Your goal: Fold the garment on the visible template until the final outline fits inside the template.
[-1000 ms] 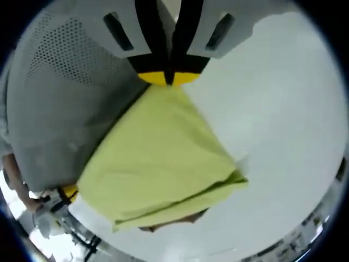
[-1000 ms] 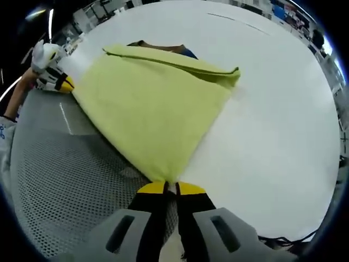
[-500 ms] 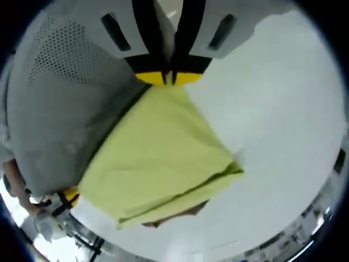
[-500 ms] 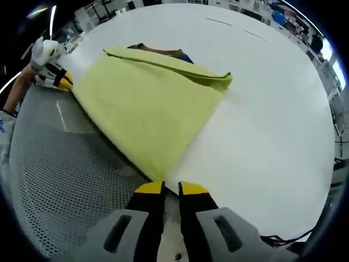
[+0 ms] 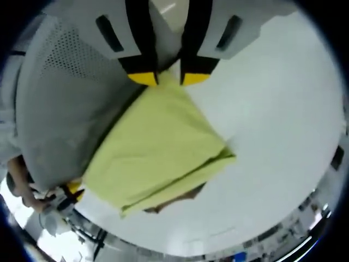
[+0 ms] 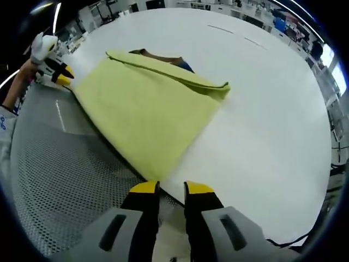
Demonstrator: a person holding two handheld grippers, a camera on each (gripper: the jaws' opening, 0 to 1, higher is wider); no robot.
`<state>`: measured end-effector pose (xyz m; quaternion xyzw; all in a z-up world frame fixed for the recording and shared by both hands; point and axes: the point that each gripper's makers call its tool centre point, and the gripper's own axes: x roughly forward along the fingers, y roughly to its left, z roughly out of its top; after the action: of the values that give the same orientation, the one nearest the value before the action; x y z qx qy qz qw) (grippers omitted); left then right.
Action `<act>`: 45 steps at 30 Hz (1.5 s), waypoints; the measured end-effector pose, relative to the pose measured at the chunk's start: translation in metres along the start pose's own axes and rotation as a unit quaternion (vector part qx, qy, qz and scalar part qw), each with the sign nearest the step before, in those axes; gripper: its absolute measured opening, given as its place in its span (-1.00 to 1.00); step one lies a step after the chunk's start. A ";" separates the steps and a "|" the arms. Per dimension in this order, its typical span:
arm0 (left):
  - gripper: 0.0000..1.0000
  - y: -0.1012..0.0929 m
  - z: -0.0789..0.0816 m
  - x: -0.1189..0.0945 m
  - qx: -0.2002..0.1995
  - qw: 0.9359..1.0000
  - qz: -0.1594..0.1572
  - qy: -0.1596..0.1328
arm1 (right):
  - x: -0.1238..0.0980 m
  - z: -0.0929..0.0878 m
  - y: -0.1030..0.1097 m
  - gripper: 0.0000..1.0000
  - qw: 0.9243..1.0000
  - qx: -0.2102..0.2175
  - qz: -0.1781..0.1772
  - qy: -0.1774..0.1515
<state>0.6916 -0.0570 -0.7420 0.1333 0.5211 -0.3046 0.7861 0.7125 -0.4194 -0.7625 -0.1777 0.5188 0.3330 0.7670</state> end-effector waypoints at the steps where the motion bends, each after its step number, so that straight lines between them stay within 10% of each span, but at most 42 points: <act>1: -0.74 -0.001 0.001 0.000 -0.002 1.000 -0.002 -0.003 | 0.000 0.000 -0.001 -0.61 1.000 -0.001 -0.001 0.000; 45: -0.44 0.040 0.054 0.000 0.012 0.996 0.030 -0.088 | 0.001 0.066 -0.041 -0.53 0.989 -0.058 -0.071 -0.115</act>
<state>0.7565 -0.0541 -0.7237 0.1306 0.4421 -0.2977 0.8360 0.7859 -0.4079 -0.7404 -0.2186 0.3930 0.3252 0.8319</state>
